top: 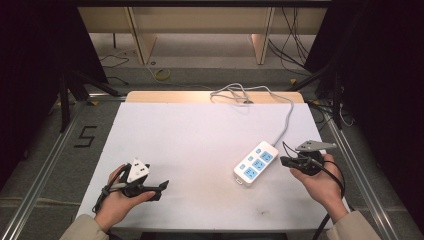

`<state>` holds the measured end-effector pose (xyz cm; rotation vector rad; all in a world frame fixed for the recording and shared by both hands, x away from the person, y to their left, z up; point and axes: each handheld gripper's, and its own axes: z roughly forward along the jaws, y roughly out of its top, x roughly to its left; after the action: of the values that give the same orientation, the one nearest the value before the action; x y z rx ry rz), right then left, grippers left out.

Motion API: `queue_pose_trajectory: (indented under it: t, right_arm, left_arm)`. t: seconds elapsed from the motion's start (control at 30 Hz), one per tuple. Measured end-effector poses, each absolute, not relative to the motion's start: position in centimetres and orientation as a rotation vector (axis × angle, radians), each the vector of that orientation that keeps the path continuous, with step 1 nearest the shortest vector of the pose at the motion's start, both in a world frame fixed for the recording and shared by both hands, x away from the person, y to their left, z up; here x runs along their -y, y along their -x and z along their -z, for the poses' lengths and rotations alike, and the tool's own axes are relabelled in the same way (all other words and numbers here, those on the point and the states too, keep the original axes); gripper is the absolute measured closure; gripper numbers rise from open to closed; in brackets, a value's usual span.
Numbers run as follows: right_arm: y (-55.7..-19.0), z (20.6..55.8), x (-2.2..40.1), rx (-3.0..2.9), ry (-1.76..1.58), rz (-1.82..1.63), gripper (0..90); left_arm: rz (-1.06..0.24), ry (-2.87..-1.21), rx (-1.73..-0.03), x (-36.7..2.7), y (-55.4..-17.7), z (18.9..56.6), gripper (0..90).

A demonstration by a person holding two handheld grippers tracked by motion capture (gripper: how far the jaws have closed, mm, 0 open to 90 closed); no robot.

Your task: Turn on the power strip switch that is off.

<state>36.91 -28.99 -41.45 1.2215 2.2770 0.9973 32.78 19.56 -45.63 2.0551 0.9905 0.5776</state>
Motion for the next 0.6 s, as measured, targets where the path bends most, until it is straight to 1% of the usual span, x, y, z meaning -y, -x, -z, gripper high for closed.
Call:
queue_pose_trajectory:
  t: [0.6]
  right_arm:
    - [-37.86, 40.94, 28.40, -2.299, -1.230, -0.970, 90.0]
  left_arm:
    - [-0.583, -2.057, -0.991, -19.57, -32.79, 45.63, 15.5]
